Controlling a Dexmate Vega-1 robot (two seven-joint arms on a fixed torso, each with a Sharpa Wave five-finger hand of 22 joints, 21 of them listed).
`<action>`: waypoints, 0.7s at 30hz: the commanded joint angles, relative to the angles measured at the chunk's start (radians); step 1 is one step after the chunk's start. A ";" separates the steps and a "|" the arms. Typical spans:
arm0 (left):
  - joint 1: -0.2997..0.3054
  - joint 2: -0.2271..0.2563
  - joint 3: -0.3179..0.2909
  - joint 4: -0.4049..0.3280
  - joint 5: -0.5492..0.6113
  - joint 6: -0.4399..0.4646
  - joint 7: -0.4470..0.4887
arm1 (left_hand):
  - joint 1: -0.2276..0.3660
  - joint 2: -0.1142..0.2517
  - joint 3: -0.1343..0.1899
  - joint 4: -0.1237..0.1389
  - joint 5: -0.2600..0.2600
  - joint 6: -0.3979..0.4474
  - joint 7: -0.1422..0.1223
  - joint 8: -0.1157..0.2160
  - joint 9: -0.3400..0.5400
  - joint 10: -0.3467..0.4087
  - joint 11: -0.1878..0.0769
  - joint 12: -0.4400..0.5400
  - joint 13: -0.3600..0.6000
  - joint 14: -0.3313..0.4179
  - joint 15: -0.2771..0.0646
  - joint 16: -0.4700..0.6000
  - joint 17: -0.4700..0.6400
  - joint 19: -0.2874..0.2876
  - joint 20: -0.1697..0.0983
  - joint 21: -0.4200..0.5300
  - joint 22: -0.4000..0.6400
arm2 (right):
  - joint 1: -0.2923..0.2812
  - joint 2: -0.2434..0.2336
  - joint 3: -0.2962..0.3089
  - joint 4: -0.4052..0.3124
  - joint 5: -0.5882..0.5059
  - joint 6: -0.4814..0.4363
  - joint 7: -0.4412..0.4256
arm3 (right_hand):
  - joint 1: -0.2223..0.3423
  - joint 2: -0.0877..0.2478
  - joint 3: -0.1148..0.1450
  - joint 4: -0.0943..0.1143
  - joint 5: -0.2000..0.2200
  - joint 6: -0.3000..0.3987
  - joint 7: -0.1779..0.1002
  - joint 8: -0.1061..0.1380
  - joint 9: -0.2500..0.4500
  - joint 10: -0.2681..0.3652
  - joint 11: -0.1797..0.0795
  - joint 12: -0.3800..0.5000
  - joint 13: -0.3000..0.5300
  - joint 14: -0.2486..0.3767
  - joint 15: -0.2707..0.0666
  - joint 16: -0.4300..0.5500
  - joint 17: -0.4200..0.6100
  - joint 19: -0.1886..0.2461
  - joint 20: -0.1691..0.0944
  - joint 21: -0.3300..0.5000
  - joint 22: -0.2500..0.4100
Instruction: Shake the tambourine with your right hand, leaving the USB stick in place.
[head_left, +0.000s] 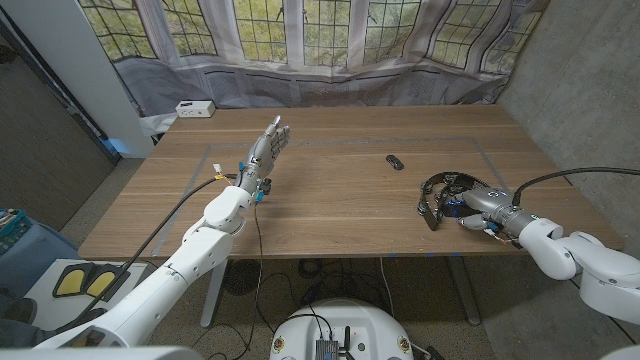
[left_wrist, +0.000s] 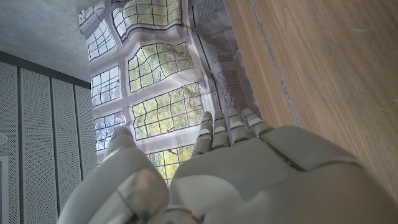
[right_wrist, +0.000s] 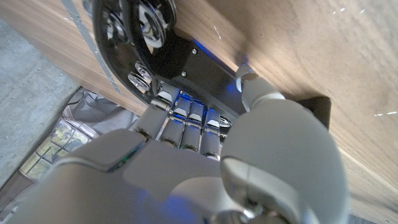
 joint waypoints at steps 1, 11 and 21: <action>0.000 0.002 -0.002 -0.004 0.001 0.001 0.003 | 0.007 0.004 0.004 -0.002 -0.003 0.008 -0.001 -0.002 0.002 0.010 -0.002 -0.002 0.004 0.003 0.001 -0.004 0.001 -0.004 0.004 -0.004 0.002 | 0.063 -0.033 -0.087 0.036 0.021 -0.028 -0.042 | 0.024 0.007 -0.006 0.004 -0.005 0.032 -0.004 0.011 0.002 0.028 -0.002 0.012 0.003 0.029 -0.016 0.017 0.012 0.029 -0.006 0.007 0.004; 0.001 0.001 -0.002 -0.004 -0.001 0.006 0.006 | 0.008 0.005 0.004 -0.002 -0.003 0.009 -0.001 -0.001 0.002 0.011 -0.003 -0.002 0.004 0.002 -0.001 -0.004 0.001 -0.005 0.004 -0.004 0.002 | 0.100 -0.061 -0.133 0.051 0.062 -0.049 -0.072 | 0.090 0.071 -0.017 0.014 -0.011 0.095 -0.016 0.015 0.004 0.084 -0.008 0.017 0.005 0.075 -0.035 0.053 0.045 0.095 -0.031 0.017 0.007; 0.001 -0.006 0.002 0.007 -0.003 0.007 0.007 | 0.008 0.005 0.005 -0.002 -0.003 0.008 -0.002 -0.002 0.002 0.009 0.000 -0.003 0.004 0.001 0.001 -0.004 0.001 -0.005 0.004 -0.004 0.002 | 0.130 -0.072 -0.194 0.047 0.028 -0.089 -0.139 | 0.185 0.137 -0.001 0.015 0.001 0.256 -0.044 0.040 0.002 0.204 -0.033 0.036 0.006 0.184 -0.092 0.107 0.086 0.172 -0.073 0.046 0.014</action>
